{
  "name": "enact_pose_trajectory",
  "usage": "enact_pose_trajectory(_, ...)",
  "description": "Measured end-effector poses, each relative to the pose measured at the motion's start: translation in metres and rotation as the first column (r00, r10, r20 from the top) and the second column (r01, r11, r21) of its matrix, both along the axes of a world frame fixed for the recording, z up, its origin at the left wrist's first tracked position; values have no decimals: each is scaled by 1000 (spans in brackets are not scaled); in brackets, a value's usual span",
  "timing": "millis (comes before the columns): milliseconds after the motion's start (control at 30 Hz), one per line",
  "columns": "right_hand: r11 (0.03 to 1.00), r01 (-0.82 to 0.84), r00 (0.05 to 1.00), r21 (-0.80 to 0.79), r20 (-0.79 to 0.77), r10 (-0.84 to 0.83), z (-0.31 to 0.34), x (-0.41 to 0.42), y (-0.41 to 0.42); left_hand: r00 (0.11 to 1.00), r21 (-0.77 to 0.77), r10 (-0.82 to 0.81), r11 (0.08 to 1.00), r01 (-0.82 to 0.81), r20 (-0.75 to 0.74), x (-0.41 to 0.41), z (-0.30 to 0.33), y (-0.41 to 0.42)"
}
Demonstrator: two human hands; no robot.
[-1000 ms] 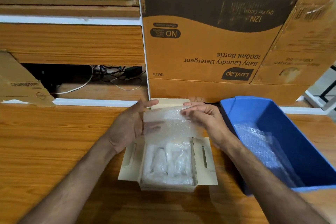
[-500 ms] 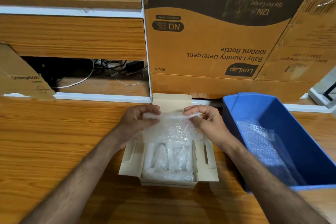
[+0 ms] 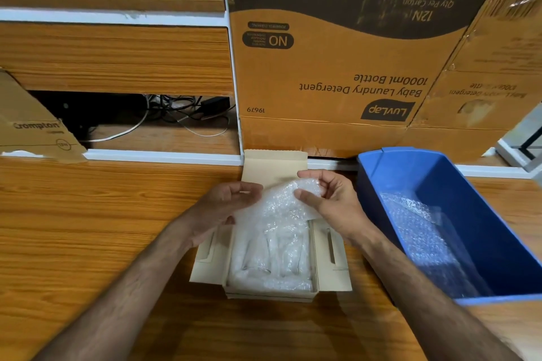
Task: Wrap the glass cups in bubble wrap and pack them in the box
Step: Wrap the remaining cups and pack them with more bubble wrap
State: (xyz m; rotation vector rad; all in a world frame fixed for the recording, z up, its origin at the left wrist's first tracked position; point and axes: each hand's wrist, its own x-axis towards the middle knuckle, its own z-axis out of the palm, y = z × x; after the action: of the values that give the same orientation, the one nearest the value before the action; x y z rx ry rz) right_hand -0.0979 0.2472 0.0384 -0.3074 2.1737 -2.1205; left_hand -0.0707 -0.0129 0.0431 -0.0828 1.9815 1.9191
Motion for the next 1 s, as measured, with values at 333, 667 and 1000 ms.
enact_pose_trajectory(333, 971, -24, 999, 238, -26, 31, -18, 10, -2, 958, -303, -65, 953, -23, -279, -5, -13, 8)
enact_pose_trajectory(667, 865, 46, 998, 500, -69, -13, -38, 20, 0, 829, -568, -207, 808, -154, -519, -5, -67, 2)
enact_pose_trajectory(1000, 48, 315, 876, 948, -310, 368, -38, 28, -27, 651, -825, -513, 414, -384, -560, -1, -77, 15)
